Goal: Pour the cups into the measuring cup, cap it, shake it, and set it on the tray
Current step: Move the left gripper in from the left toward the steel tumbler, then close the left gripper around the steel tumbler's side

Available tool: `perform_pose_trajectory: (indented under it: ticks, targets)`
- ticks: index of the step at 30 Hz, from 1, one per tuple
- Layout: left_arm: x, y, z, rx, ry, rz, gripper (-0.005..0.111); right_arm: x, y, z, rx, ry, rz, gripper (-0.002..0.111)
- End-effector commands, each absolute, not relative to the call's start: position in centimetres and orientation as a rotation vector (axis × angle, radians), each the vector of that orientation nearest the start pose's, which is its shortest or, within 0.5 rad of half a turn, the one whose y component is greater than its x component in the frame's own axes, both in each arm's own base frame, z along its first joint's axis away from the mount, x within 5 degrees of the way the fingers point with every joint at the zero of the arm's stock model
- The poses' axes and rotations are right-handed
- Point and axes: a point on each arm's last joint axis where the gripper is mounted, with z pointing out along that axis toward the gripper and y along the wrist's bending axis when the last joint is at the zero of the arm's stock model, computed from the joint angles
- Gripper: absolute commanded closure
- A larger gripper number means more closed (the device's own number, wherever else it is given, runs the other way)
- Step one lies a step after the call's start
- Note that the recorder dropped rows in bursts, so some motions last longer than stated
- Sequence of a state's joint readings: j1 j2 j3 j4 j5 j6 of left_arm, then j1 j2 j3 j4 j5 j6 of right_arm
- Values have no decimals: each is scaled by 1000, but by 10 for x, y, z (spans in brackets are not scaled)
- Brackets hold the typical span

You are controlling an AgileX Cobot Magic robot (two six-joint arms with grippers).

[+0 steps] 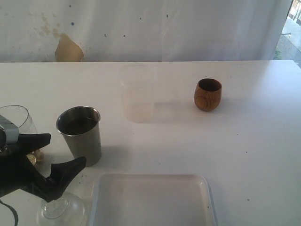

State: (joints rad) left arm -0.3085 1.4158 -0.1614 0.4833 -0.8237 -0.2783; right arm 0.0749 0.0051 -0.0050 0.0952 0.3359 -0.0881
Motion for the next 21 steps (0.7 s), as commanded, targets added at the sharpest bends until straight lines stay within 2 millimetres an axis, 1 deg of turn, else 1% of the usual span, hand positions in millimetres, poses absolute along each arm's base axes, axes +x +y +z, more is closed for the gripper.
perform_pose_trajectory:
  ticks: [1,5,14,21]
  targets:
    - [181,-86,145,547,1904,-453,1,53,6,183,-92,1817,69,108]
    - [187,-89,141,547,1870,-470,1,53,6,183,-92,1817,69,108]
    - [205,-98,132,581,1880,-492,1,53,6,183,-92,1817,69,108]
    - [207,-101,125,618,1894,-510,1,53,6,183,-92,1817,69,108]
